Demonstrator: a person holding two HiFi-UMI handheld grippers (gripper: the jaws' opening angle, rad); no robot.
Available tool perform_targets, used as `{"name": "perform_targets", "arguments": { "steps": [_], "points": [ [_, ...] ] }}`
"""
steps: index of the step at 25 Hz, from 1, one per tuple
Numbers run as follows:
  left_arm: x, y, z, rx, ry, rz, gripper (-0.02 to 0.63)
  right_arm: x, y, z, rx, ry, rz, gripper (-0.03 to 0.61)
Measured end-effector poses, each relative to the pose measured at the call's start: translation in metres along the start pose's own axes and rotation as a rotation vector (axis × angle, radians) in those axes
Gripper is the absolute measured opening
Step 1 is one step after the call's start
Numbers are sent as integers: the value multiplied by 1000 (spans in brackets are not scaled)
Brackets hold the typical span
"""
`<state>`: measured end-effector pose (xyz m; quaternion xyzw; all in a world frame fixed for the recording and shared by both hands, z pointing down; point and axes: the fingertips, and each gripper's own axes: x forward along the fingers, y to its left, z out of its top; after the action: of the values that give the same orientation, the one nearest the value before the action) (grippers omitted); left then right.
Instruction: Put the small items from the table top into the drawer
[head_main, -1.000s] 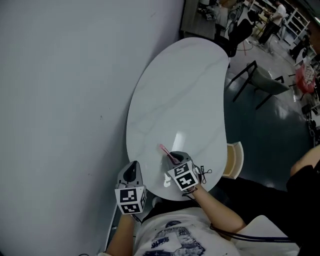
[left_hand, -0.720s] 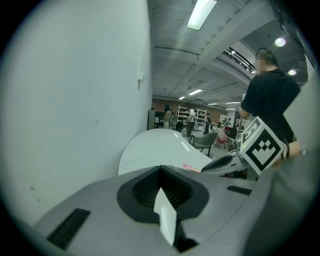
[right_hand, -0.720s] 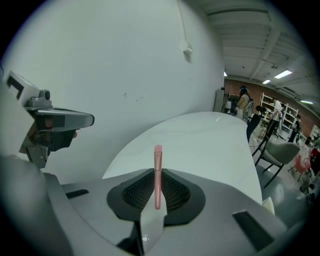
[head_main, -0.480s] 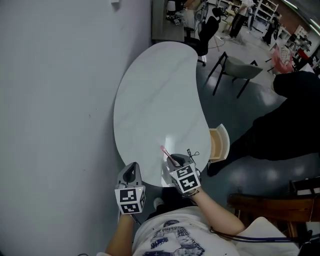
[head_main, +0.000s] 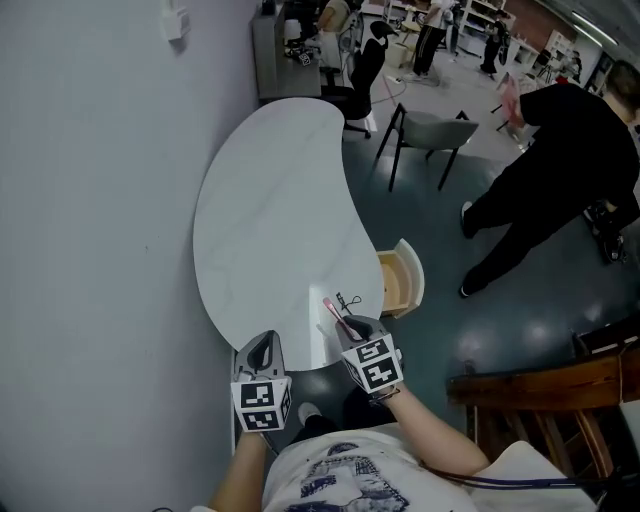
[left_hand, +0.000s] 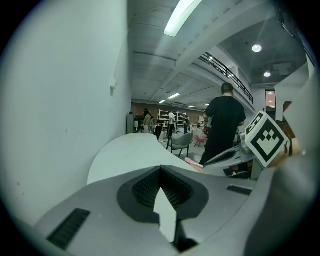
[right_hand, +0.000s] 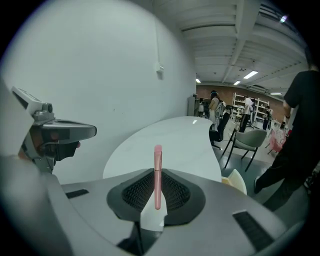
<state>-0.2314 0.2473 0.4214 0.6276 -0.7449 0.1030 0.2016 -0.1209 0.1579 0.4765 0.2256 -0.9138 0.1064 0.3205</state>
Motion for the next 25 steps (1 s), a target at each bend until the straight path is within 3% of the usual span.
{"name": "perform_targets", "arguments": {
  "steps": [6, 13, 25],
  "points": [
    [31, -56, 1, 38, 19, -36, 20, -22, -54, -20, 48, -25, -28, 60],
    [86, -137, 10, 53, 31, -46, 20, -51, -147, -45, 73, -27, -37, 60],
    [173, -260, 23, 65, 43, -51, 20, -75, -277, -76, 82, -19, -4, 60]
  ]
}}
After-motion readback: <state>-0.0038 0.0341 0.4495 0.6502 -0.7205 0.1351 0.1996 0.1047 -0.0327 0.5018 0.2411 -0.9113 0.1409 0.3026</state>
